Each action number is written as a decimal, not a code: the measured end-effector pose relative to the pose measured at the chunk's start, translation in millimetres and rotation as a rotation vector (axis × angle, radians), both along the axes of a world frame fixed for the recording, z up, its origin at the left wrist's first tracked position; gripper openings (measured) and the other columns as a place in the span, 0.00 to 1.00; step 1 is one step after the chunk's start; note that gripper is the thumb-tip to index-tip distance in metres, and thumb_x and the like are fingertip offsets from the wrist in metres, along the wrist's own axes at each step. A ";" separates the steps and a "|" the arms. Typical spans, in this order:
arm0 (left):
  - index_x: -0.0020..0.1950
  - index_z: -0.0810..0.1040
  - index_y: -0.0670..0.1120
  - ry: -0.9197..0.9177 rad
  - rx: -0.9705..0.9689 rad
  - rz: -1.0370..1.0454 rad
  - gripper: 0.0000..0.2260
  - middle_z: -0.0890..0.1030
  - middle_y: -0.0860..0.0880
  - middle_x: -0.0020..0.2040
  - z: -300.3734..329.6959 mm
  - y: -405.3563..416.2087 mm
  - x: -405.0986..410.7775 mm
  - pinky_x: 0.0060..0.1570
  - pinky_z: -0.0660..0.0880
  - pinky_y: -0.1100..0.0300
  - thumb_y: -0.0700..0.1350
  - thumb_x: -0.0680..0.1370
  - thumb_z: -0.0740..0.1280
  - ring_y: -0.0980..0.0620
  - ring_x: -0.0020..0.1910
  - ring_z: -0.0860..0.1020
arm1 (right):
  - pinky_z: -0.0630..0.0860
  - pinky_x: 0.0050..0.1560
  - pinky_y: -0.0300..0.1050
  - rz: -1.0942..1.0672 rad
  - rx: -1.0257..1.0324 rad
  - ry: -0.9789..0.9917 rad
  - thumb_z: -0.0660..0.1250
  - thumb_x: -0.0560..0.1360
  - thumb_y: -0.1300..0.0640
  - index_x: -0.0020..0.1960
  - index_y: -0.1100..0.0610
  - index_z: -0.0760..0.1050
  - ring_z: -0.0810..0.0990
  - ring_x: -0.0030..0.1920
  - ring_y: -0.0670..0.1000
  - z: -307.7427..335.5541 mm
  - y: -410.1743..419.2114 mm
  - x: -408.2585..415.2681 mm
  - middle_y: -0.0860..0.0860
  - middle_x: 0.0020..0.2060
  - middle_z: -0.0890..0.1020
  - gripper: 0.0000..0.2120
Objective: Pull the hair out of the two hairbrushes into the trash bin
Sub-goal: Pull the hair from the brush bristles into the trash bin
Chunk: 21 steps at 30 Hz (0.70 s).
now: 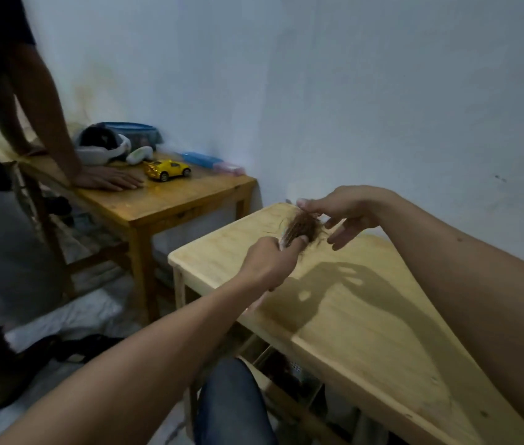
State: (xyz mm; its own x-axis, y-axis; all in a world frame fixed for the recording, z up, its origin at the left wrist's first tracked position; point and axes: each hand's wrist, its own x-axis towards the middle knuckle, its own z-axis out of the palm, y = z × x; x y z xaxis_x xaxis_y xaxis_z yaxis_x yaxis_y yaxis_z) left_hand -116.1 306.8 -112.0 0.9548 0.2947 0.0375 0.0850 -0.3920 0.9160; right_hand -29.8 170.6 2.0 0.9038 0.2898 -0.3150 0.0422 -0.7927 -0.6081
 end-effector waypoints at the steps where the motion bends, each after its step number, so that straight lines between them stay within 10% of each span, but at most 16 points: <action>1: 0.49 0.79 0.44 0.004 0.046 0.022 0.24 0.80 0.46 0.38 -2.4 15.7 -7.9 0.27 0.73 0.58 0.66 0.75 0.64 0.48 0.33 0.78 | 0.86 0.51 0.59 0.025 -0.001 0.008 0.69 0.74 0.32 0.74 0.60 0.72 0.87 0.51 0.63 -3.3 12.3 1.4 0.62 0.67 0.76 0.40; 11: 0.47 0.81 0.48 0.020 0.316 0.163 0.17 0.82 0.50 0.38 -23.0 164.4 -110.1 0.28 0.72 0.64 0.61 0.78 0.66 0.57 0.33 0.80 | 0.82 0.60 0.53 0.562 0.031 -0.016 0.70 0.75 0.38 0.70 0.55 0.77 0.82 0.61 0.54 -44.4 159.9 -23.2 0.55 0.63 0.81 0.30; 21: 0.35 0.75 0.49 0.233 0.487 0.329 0.20 0.76 0.52 0.30 -78.7 251.8 -207.6 0.28 0.65 0.58 0.63 0.76 0.66 0.53 0.30 0.75 | 0.78 0.49 0.41 0.905 0.115 -0.245 0.76 0.74 0.52 0.49 0.48 0.88 0.82 0.51 0.44 -119.4 285.2 -94.9 0.45 0.48 0.86 0.04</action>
